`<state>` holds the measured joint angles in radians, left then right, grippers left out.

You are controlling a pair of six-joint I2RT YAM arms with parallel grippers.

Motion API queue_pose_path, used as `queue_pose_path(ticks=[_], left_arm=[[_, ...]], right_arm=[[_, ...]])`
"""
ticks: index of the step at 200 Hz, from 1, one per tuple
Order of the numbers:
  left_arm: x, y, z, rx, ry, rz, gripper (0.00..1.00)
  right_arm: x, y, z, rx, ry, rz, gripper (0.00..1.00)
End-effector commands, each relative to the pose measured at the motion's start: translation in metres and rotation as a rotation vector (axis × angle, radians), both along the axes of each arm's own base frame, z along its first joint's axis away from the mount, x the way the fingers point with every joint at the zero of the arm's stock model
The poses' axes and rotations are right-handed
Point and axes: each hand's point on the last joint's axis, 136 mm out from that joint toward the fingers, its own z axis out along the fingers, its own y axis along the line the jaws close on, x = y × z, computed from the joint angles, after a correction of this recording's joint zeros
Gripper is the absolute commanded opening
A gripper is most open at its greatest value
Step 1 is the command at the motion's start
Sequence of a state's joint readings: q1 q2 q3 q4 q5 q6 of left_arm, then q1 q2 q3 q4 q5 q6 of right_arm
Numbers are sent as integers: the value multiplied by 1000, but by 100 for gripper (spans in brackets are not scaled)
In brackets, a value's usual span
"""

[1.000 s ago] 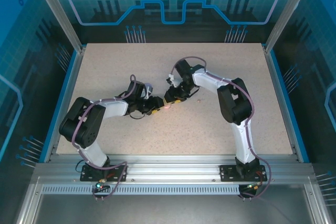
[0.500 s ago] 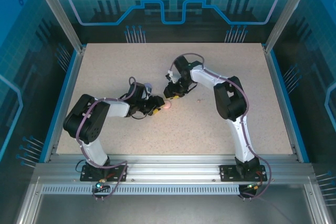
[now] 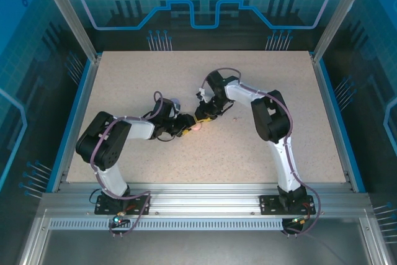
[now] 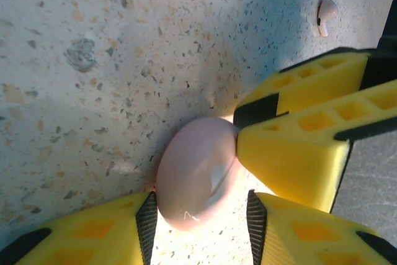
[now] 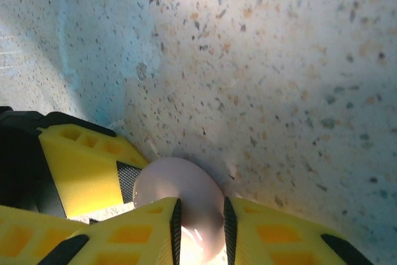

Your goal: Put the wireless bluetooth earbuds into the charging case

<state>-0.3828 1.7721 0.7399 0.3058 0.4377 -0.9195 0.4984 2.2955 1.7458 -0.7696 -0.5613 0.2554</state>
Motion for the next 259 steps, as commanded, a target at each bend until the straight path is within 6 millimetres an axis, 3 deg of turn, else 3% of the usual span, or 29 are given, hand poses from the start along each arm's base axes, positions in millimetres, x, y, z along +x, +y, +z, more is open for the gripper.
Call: queue_pose_path(ticks=[1,86,127,210,259], left_arm=[[-7,-6,-14,11,52,-5,45],[-4,-25,-8,-40,31,-42,38],[-11,-6,-15,78,61,-14,44],[-21,6,-23,173,78,-40,48],[-23,15,-11,209,37,-32,50]], right_arm=[[-8,-10,-1,-29,24,-34,27],[-20,-15,-6,-9,55,-103,27],[-16,-27,-1,-46,16,-157,31],[-18,-30,19,-16,-12,-187,41],[-24,-27,25,18,-3,-177,39]])
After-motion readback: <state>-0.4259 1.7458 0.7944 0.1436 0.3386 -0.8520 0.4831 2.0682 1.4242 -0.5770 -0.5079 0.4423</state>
